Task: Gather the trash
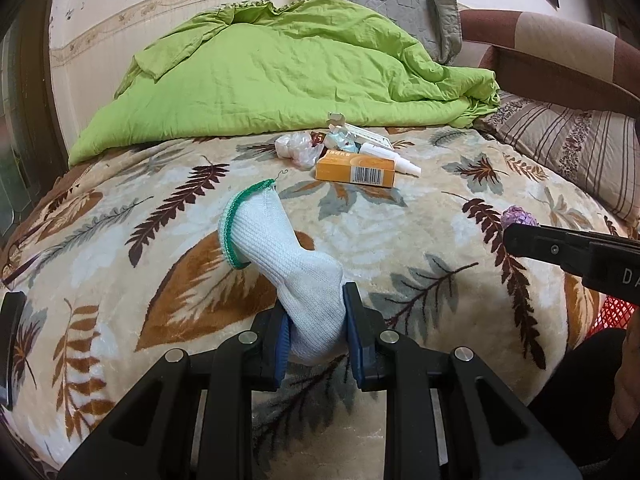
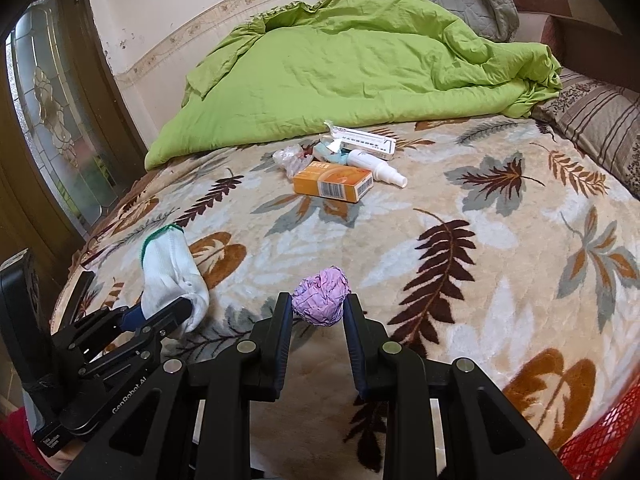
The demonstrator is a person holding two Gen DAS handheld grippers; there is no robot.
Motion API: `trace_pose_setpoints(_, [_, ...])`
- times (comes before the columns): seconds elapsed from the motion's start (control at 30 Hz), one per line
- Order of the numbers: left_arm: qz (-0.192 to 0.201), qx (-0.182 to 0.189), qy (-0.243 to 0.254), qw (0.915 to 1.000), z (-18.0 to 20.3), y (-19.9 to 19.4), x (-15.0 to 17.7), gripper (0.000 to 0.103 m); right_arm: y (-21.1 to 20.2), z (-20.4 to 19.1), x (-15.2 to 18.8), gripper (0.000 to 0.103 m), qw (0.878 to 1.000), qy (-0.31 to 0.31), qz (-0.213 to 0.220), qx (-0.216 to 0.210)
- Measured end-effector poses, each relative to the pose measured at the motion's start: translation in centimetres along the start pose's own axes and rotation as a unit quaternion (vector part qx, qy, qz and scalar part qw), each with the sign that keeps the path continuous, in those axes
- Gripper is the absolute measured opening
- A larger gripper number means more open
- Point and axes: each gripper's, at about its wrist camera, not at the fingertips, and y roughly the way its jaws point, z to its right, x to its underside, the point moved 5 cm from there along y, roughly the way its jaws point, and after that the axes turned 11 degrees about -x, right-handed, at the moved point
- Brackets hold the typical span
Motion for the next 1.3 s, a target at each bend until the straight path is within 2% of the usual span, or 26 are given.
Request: trace_pose_setpoints(1.3, [0.001, 0.003, 0.003, 1.0, 0.23, -0.09, 0.09, 0.023, 0.0, -0.1, -0.08, 0.028, 1.0, -0.004, -0.001, 0.003])
